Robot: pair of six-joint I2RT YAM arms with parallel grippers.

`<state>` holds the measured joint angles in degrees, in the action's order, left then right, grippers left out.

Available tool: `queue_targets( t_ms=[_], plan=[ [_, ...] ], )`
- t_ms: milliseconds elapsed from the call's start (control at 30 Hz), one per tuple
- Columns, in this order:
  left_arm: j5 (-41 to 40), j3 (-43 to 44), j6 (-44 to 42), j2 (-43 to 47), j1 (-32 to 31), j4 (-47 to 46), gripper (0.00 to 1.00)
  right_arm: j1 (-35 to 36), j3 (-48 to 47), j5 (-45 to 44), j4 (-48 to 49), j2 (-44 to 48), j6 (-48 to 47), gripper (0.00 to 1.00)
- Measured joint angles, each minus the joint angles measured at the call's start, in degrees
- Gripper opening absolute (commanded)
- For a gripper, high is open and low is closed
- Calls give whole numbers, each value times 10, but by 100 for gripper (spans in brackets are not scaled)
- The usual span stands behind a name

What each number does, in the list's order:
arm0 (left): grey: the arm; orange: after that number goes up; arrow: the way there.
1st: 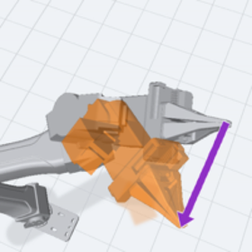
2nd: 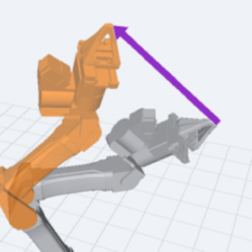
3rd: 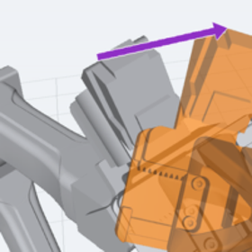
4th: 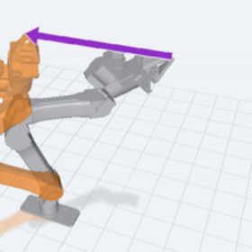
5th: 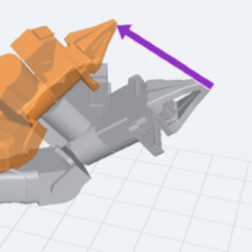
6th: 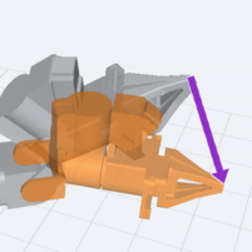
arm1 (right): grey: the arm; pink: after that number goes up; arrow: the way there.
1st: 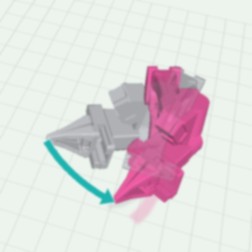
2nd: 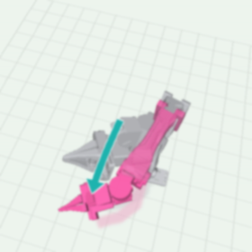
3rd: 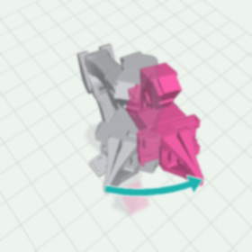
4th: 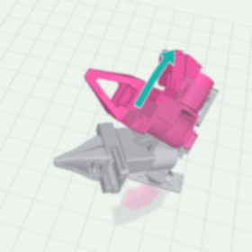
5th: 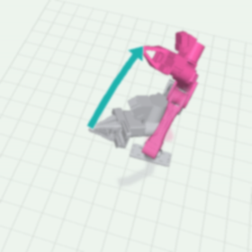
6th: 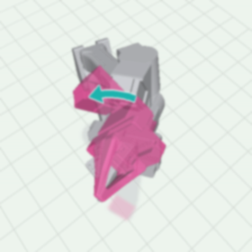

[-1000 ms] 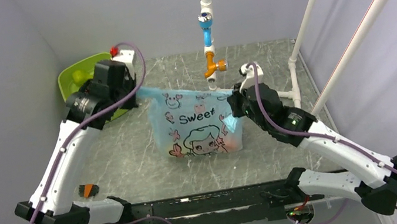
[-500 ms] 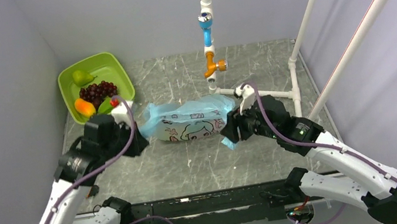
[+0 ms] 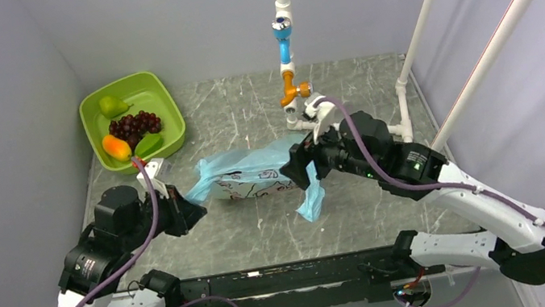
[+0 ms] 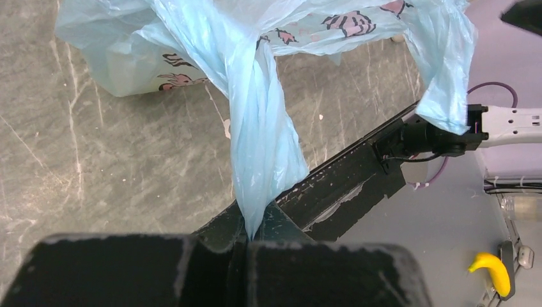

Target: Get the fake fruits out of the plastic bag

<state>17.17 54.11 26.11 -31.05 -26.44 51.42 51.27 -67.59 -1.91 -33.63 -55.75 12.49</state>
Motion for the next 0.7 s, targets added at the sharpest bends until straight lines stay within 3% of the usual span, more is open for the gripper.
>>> queue_targets(
  t_ms=[200, 333, 433, 500, 700],
  plan=[
    [2, -1, 4, 3, 0, 2, 0, 91, -32, -16, 55, -68, -87, 84],
    [2, -6, 8, 14, 0, 3, 0, 97, -58, -44, 75, -153, -157, 61],
    [0, -7, 7, 16, 0, 5, 0, 97, -78, -78, 74, -211, -191, 54],
    [-3, -7, 7, 16, 0, 9, 0, 97, -80, -92, 75, -236, -203, 53],
    [-5, -16, 7, 21, 0, 18, 0, 97, -71, -86, 85, -242, -214, 68]
  ],
)
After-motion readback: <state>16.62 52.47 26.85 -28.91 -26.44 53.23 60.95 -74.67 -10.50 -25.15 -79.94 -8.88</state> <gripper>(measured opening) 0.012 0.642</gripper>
